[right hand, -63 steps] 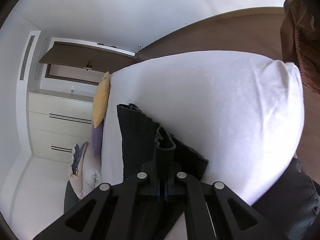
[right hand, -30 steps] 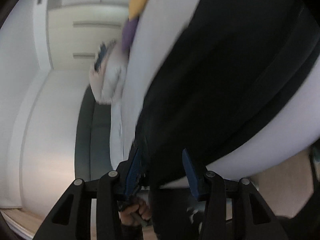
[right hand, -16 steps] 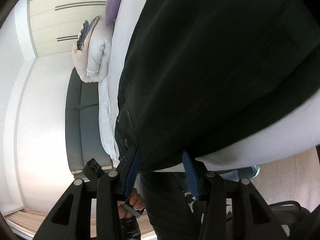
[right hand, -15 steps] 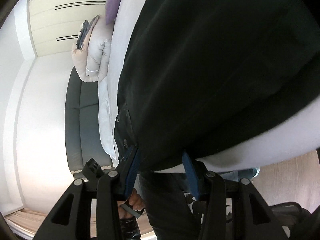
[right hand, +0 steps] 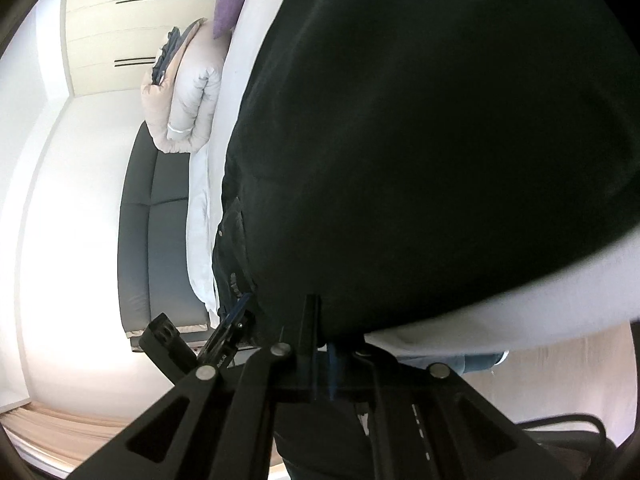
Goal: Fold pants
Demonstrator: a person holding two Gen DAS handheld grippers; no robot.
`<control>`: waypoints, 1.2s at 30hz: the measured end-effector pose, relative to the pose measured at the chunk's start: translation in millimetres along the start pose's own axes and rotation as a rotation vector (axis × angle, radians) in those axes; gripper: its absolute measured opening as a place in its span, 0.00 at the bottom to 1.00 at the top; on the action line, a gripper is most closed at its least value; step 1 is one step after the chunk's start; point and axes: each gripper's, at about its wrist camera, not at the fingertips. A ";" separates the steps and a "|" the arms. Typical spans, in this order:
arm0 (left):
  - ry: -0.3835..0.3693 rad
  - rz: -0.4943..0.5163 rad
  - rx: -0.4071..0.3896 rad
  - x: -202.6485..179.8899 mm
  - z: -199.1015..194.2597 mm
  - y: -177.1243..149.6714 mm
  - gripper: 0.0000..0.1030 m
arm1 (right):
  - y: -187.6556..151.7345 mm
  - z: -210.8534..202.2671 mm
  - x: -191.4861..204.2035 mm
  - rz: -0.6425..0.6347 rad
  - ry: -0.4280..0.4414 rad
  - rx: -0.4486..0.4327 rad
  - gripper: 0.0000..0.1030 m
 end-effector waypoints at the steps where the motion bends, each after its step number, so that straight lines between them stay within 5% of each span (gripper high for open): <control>1: 0.000 -0.001 0.000 -0.2 -0.8 -1.0 0.28 | -1.4 0.8 -1.5 0.004 0.005 -0.001 0.03; 9: -0.004 -0.033 -0.018 -0.8 -11.3 2.4 0.29 | 5.2 -3.5 -2.2 0.016 0.030 -0.008 0.11; 14: -0.068 -0.016 -0.072 -20.0 -9.7 29.3 0.29 | 29.4 -51.3 -29.9 0.115 0.060 -0.169 0.22; 18: -0.098 0.037 -0.033 -44.8 19.0 45.5 0.29 | 39.2 -69.1 -53.6 0.182 0.046 -0.223 0.03; 31: -0.099 0.054 0.002 -51.1 25.3 19.1 0.29 | 29.6 -64.4 -62.1 0.168 0.043 -0.227 0.01; 36: -0.151 0.019 -0.050 -53.3 9.6 29.6 0.29 | 19.5 -102.8 -21.1 -0.026 -0.160 -0.288 0.25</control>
Point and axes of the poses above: each gripper's, at about its wrist camera, not at the fingertips, and z roughly the way its jaws point, x to its left, y to its top, and after that the axes turned 11 degrees about -y, right-handed
